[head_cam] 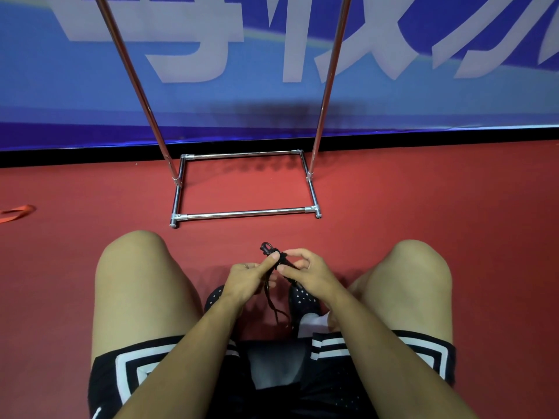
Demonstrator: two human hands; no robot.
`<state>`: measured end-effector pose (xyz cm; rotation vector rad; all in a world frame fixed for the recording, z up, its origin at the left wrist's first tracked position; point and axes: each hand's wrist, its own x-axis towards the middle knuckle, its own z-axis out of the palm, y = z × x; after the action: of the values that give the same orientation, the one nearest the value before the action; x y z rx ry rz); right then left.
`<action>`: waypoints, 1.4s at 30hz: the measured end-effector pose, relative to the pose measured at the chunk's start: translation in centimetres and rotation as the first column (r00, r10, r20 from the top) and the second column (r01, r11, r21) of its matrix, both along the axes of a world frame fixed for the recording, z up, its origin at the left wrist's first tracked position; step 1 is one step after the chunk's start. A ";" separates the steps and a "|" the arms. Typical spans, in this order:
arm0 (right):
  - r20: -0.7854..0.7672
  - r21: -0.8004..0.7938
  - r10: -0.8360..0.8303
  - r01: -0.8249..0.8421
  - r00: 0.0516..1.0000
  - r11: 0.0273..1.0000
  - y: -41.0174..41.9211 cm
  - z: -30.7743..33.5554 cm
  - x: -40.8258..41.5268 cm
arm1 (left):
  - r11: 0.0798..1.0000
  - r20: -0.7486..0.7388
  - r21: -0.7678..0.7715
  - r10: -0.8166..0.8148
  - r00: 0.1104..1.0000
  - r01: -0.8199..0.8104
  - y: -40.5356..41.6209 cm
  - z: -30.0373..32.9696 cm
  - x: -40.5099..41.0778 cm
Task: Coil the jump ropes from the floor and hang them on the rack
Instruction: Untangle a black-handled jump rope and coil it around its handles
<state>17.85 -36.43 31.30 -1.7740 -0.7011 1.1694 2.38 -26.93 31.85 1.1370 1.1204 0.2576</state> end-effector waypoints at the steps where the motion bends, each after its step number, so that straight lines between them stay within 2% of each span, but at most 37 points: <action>1: -0.001 -0.009 -0.002 0.002 1.000 1.000 -0.1 0.2 -0.1 | 1.000 -0.003 0.002 0.008 1.000 -0.008 0.1 -0.1 0.0; 5: -0.048 -0.020 -0.024 0.023 0.999 1.000 -0.1 0.5 -0.2 | 1.000 0.056 -0.001 0.011 0.998 -0.011 0.2 -0.1 -0.1; 10: -0.355 -0.044 -0.018 0.003 0.935 0.999 -0.1 1.1 -0.3 | 0.999 0.155 -0.030 -0.011 0.988 0.015 0.0 0.1 0.2; 12: -0.404 -0.054 0.006 -0.030 0.915 0.998 -0.2 1.5 -0.5 | 0.999 0.157 -0.044 -0.007 0.988 0.014 0.0 0.1 0.3; 16: -0.309 0.026 0.074 -0.069 0.948 0.997 -0.2 1.4 -0.6 | 0.995 0.112 -0.083 -0.043 0.993 0.052 0.2 0.0 0.2; 22: -0.256 0.055 0.046 -0.033 0.966 0.998 -0.2 1.0 -0.6 | 0.996 0.033 -0.091 -0.010 0.999 0.013 0.5 -0.5 0.1; 25: -0.230 0.052 0.023 -0.011 0.973 0.999 -0.1 0.6 -0.5 | 0.995 0.046 -0.095 0.007 0.999 -0.003 0.3 -0.4 0.1; 28: -0.270 0.040 -0.004 0.016 0.963 0.999 0.0 0.1 -0.6 | 0.991 0.059 -0.130 0.021 0.998 -0.014 0.2 -0.2 0.3; 32: -0.349 0.039 -0.028 0.045 0.937 0.998 0.1 0.2 -0.6 | 0.987 -0.018 -0.143 -0.081 0.997 0.077 0.3 0.2 0.2; 42: -0.016 0.021 0.110 -0.110 0.994 0.994 0.1 -0.6 -1.0 | 0.996 -0.157 0.048 -0.071 0.985 0.080 0.7 -1.0 0.2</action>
<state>16.85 -36.30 30.70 -1.7252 -0.8068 1.2449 2.59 -26.23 30.83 1.2620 1.2101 0.1426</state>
